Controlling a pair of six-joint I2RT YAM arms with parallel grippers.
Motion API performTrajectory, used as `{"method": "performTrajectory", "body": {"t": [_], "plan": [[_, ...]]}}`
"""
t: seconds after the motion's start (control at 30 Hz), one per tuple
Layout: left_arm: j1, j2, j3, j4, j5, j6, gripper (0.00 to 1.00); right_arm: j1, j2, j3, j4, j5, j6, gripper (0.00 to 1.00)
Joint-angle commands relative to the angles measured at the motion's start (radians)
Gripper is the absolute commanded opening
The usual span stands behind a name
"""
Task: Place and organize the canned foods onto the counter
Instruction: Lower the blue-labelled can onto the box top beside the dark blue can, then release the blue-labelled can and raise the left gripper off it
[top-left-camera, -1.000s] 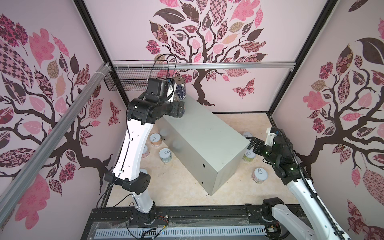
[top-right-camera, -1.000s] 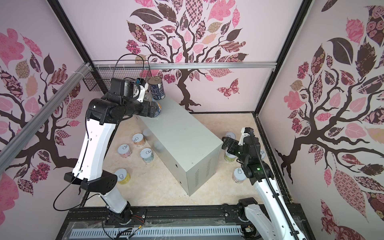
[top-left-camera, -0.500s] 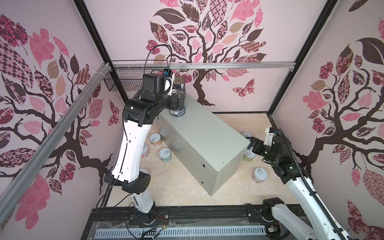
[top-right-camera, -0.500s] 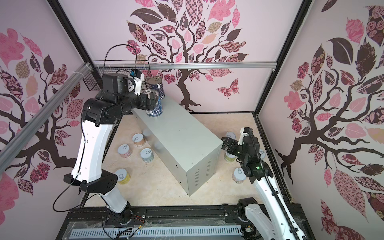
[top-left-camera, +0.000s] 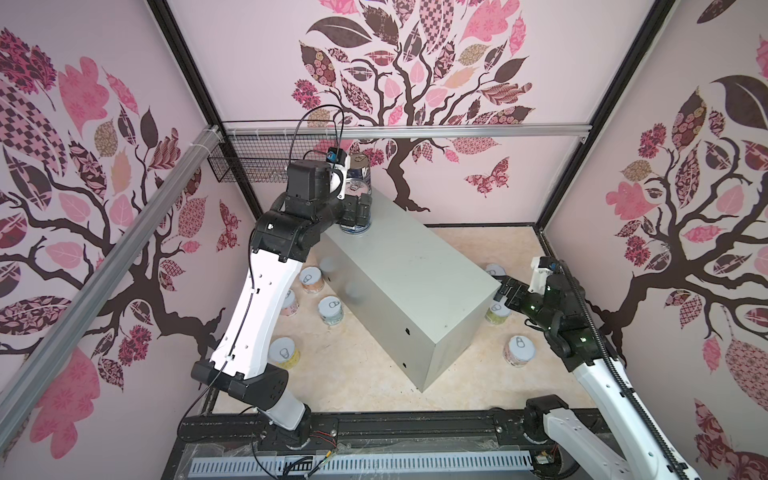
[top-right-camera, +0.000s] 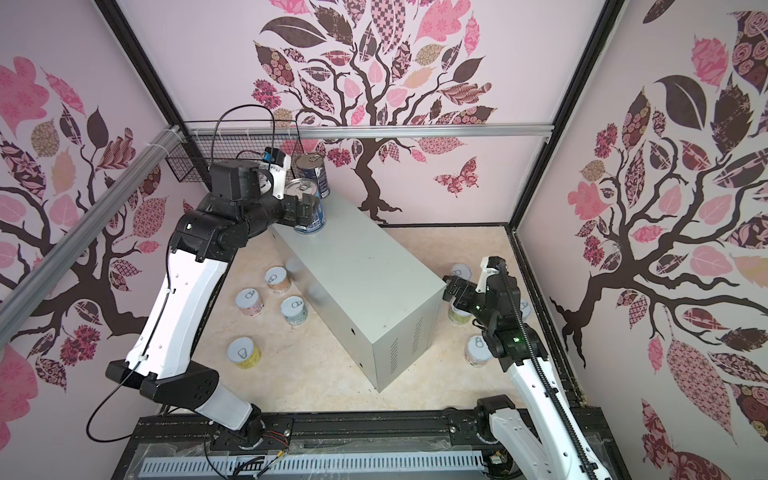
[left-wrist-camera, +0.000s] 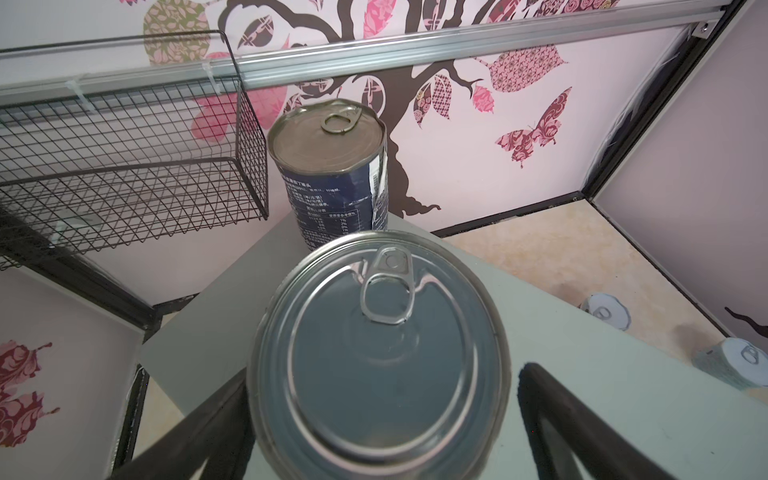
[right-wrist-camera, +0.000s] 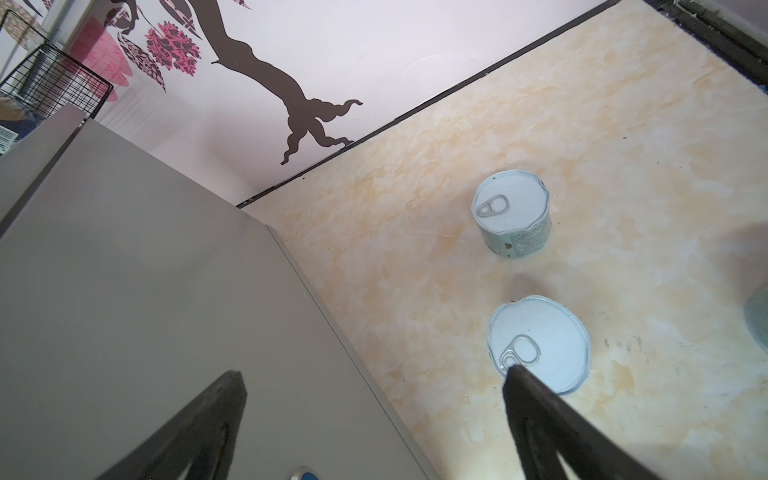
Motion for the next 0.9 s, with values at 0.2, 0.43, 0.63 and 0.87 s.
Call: {"method": "performTrajectory", "body": {"t": [0.2, 0.43, 0.63, 0.87], "plan": [[0.003, -0.029, -0.120, 0.159, -0.024, 0.020, 0.96, 0.006, -0.021, -0.013, 0.008, -0.009, -0.001, 1.00], [0.024, -0.043, -0.165, 0.211, -0.021, 0.015, 0.85, 0.006, -0.030, -0.020, 0.013, -0.016, 0.002, 1.00], [0.047, -0.064, -0.216, 0.247, -0.029, 0.021, 0.73, 0.006, -0.036, -0.024, 0.023, -0.032, 0.007, 1.00], [0.113, -0.059, -0.222, 0.275, -0.042, 0.017, 0.67, 0.006, -0.035, -0.034, 0.041, -0.062, 0.022, 1.00]]}}
